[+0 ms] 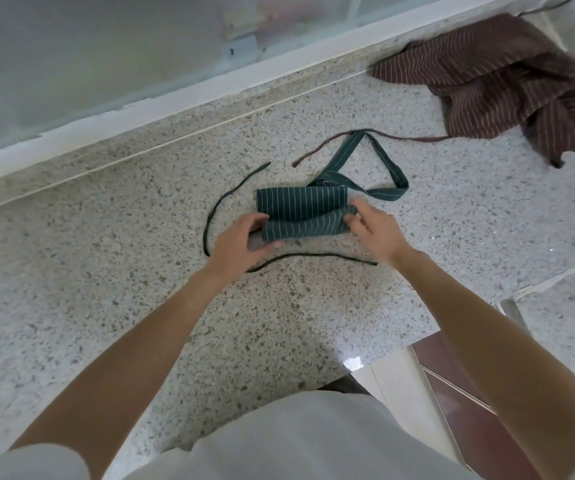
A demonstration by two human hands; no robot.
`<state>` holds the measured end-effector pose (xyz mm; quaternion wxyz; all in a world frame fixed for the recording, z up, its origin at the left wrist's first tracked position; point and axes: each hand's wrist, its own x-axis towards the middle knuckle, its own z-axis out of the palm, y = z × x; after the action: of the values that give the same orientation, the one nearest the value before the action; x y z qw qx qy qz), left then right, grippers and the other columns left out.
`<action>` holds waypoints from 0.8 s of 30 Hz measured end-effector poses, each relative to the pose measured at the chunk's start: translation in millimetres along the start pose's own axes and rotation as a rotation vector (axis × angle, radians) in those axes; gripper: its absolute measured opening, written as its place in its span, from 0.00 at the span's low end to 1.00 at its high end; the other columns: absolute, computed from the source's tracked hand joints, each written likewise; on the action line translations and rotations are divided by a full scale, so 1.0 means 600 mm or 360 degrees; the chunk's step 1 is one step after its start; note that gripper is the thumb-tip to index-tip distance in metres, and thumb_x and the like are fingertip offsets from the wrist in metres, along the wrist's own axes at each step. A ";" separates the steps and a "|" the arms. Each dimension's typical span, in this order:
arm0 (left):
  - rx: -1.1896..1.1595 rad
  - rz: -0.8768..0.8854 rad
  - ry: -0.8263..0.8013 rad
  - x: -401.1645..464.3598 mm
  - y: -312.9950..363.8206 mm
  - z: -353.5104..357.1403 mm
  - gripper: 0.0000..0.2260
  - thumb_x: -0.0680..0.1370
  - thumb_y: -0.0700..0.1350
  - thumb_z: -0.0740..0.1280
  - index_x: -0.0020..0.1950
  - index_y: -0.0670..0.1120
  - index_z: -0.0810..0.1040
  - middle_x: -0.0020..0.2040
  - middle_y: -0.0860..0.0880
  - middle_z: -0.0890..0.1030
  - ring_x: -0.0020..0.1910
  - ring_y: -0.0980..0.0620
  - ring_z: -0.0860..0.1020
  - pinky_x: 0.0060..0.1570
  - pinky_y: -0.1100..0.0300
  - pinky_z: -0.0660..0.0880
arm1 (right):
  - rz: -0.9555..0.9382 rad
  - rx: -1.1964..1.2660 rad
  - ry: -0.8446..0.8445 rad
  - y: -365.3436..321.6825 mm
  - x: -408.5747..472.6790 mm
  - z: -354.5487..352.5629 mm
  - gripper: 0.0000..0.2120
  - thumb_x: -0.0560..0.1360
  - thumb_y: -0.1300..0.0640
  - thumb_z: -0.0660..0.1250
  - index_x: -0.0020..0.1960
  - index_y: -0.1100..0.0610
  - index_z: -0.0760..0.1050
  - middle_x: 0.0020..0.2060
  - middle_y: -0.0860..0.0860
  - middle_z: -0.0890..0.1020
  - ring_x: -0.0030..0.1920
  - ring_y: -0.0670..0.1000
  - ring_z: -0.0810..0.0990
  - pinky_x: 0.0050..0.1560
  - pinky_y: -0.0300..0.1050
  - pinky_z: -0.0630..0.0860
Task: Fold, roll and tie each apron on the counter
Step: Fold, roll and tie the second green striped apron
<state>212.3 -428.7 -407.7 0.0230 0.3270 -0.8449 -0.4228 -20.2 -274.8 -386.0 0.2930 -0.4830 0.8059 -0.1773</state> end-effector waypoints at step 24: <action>0.0231 0.0010 0.0232 -0.070 0.023 0.039 0.20 0.75 0.51 0.68 0.64 0.46 0.73 0.62 0.47 0.72 0.64 0.49 0.67 0.63 0.58 0.66 | 0.0638 0.0294 -0.0208 -0.119 -0.107 0.135 0.10 0.77 0.46 0.63 0.45 0.52 0.75 0.32 0.49 0.83 0.31 0.47 0.81 0.41 0.49 0.79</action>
<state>230.5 -382.3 -402.5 0.0620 0.3550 -0.8704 -0.3355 103.4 -252.0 -387.8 0.4170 -0.2948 0.8453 -0.1569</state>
